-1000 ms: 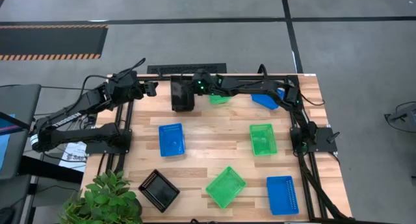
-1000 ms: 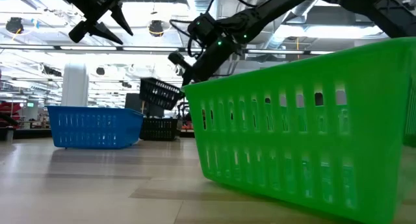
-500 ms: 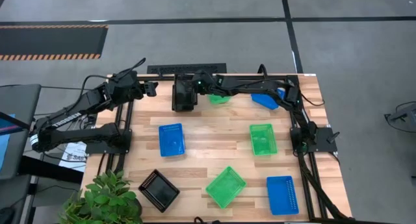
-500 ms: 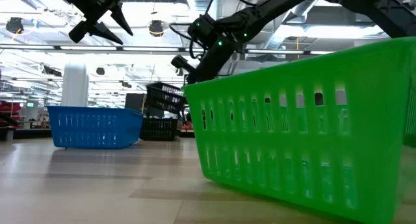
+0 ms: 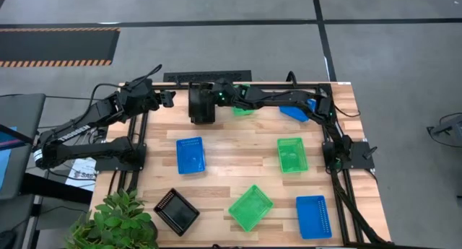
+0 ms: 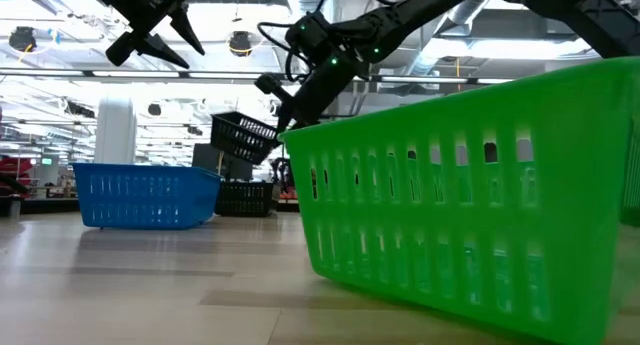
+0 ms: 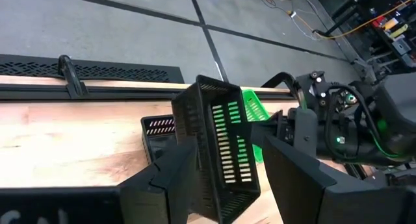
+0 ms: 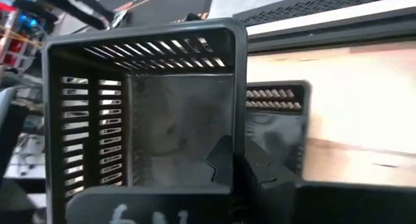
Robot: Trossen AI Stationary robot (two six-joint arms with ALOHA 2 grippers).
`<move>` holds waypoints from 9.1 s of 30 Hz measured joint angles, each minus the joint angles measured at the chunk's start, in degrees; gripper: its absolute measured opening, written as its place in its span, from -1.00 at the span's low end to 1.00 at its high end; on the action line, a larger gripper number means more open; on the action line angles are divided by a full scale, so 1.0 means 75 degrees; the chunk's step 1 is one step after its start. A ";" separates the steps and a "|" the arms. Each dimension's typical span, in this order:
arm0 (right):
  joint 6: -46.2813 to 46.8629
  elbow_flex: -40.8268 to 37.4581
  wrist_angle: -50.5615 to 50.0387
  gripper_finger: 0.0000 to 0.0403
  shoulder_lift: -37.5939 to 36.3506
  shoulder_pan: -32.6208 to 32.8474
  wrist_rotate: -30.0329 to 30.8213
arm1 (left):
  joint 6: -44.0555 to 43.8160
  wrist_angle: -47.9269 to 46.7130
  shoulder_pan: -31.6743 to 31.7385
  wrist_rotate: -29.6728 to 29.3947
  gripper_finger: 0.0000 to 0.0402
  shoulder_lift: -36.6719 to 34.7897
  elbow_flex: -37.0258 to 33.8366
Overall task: Stack baskets by color
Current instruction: Stack the middle black bin on the top black bin, then stack the bottom right blue bin on the top blue bin, then stack the middle right green bin on the top green bin
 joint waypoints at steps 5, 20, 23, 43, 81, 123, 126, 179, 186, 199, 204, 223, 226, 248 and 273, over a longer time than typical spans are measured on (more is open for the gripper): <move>0.0379 0.0000 0.0001 -0.91 0.0000 -0.0049 0.0089 | 0.0000 -0.0004 0.0000 -0.0002 -0.18 0.0000 0.0000; 0.0065 -0.0003 -0.0204 -0.87 0.0330 -0.0042 -0.0125 | 0.0000 -0.0011 0.0003 0.0076 -0.18 0.0000 0.0000; 0.0135 -0.0006 -0.0125 -0.91 0.0501 0.0029 -0.0182 | 0.0000 -0.0014 0.0003 0.0079 -0.18 0.0003 0.0000; -0.0187 0.0003 -0.0259 -0.80 0.0463 0.0056 -0.0116 | 0.0003 -0.0035 0.0003 0.0166 -0.18 0.0003 0.0000; -0.4456 0.0015 -0.6728 0.02 -0.4287 -0.0350 -0.0285 | -0.0003 -0.0032 0.0015 0.0166 -0.18 0.0004 0.0000; 0.1598 -0.5920 -0.6326 0.14 -0.6024 0.9170 -0.2010 | 0.0155 -0.0151 0.0016 0.0801 -0.18 0.0011 0.0000; 0.1302 -0.6254 -0.6193 0.14 -0.6024 0.8994 -0.2013 | 0.0131 -0.0341 0.0017 0.0796 -0.18 0.0012 0.0000; 0.6811 -0.4741 -0.9587 -0.98 -0.9513 0.6233 0.3988 | 0.0423 -0.0250 0.0016 0.0800 -0.18 0.0009 0.0000; 0.7725 -0.4741 -1.0406 -0.98 -0.9865 0.3007 0.4784 | 0.0425 -0.0108 0.0017 0.0801 -0.18 0.0009 0.0000; 0.2343 -0.6196 -0.5996 -0.98 -0.9347 -0.1811 0.1395 | 0.0402 -0.0110 0.0017 0.0796 -0.18 0.0009 -0.0003; 0.1592 -0.7461 -0.4867 -0.98 -1.0145 -0.3230 0.0089 | 0.0393 -0.0140 0.0016 0.0799 -0.18 0.0009 -0.0002; 0.0587 -0.9127 -0.3994 -0.98 -1.0603 -0.4821 -0.1102 | 0.0197 -0.0143 0.0017 0.0799 -0.18 0.0009 -0.0002; 0.0314 -0.9127 -0.3994 -0.98 -1.0433 -0.4860 -0.1213 | 0.0195 -0.0142 0.0017 0.0799 -0.18 0.0006 -0.0001; 0.0130 -0.9122 -0.3688 -0.35 -0.9918 -0.4854 -0.1137 | 0.0195 -0.0140 0.0017 0.0761 -0.18 0.0006 -0.0003; -0.0403 -0.7641 -0.7189 0.07 -0.9845 0.0061 -0.2344 | 0.0246 -0.0140 0.0016 0.0793 -0.18 0.0007 -0.0002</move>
